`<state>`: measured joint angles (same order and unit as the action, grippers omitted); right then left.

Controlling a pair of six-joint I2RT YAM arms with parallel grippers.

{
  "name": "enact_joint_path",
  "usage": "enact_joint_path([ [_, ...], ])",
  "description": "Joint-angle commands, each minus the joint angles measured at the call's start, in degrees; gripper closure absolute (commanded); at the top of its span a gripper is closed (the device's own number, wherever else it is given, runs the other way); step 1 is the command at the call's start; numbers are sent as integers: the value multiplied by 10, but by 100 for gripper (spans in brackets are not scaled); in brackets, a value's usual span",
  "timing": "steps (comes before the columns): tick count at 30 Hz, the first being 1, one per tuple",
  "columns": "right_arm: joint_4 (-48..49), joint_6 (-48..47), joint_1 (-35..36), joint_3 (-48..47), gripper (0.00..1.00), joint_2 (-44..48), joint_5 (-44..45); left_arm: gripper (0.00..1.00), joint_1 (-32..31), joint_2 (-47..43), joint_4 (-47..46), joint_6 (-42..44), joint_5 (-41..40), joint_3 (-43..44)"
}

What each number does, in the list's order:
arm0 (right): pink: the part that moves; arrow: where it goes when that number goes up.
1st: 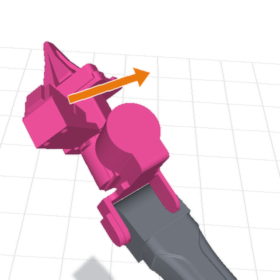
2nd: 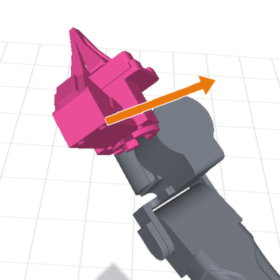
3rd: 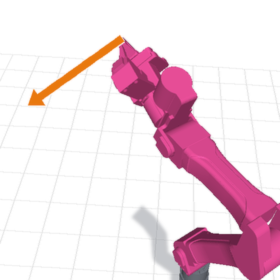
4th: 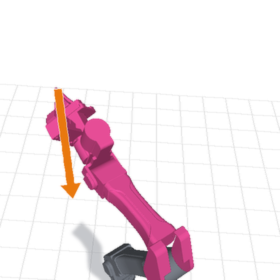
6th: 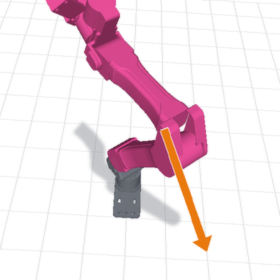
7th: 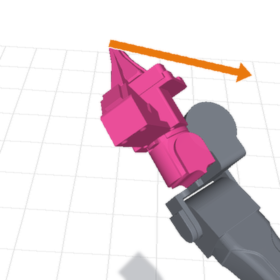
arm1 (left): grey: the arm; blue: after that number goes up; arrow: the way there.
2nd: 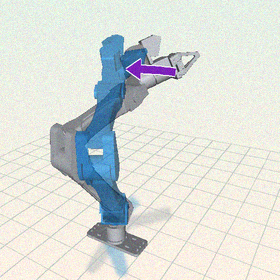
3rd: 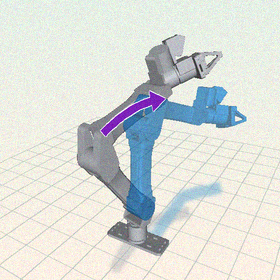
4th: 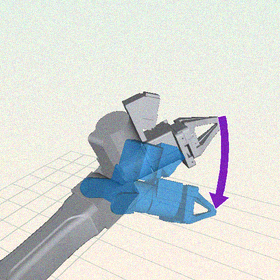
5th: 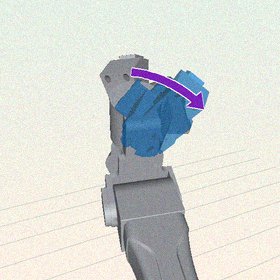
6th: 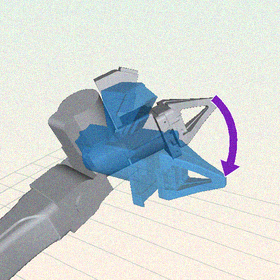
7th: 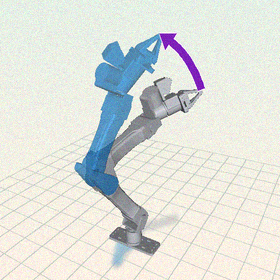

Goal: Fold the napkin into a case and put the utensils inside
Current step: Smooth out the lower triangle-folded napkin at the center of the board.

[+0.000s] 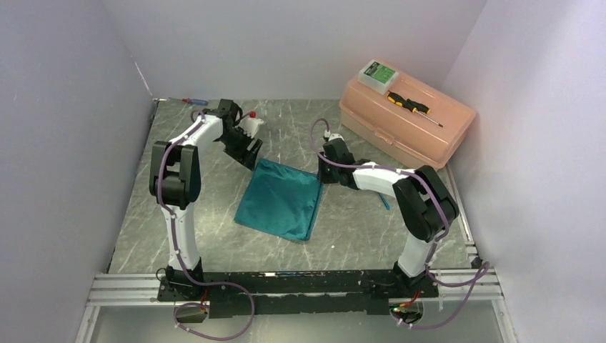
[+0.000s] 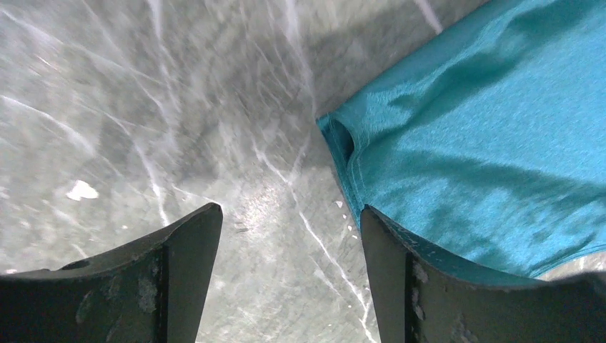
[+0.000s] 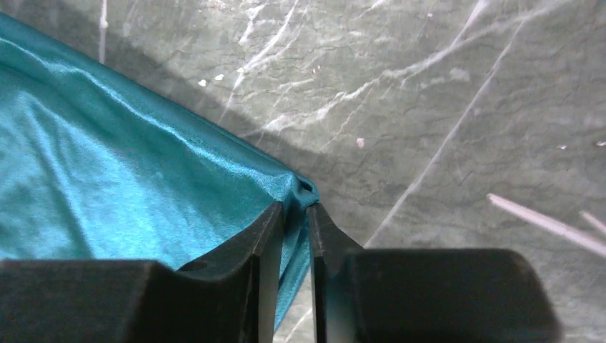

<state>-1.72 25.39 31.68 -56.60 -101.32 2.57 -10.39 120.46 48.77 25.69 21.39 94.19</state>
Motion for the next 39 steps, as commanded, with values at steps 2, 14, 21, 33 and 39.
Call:
enact_joint_path([
  [2,-20,-16,-3,-22,57,-2,31,23,-8,-15,12,-19,44,62],
  [14,-2,41,14,-7,70,112,33,23,-23,43,-5,-26,43,93],
  [21,80,90,46,-2,96,47,-69,23,-25,52,-41,-30,27,83],
  [33,139,115,10,48,100,-26,-79,23,-24,65,-92,-50,7,61],
  [39,143,114,5,59,100,-43,-81,23,-26,82,-113,-65,-33,55],
])
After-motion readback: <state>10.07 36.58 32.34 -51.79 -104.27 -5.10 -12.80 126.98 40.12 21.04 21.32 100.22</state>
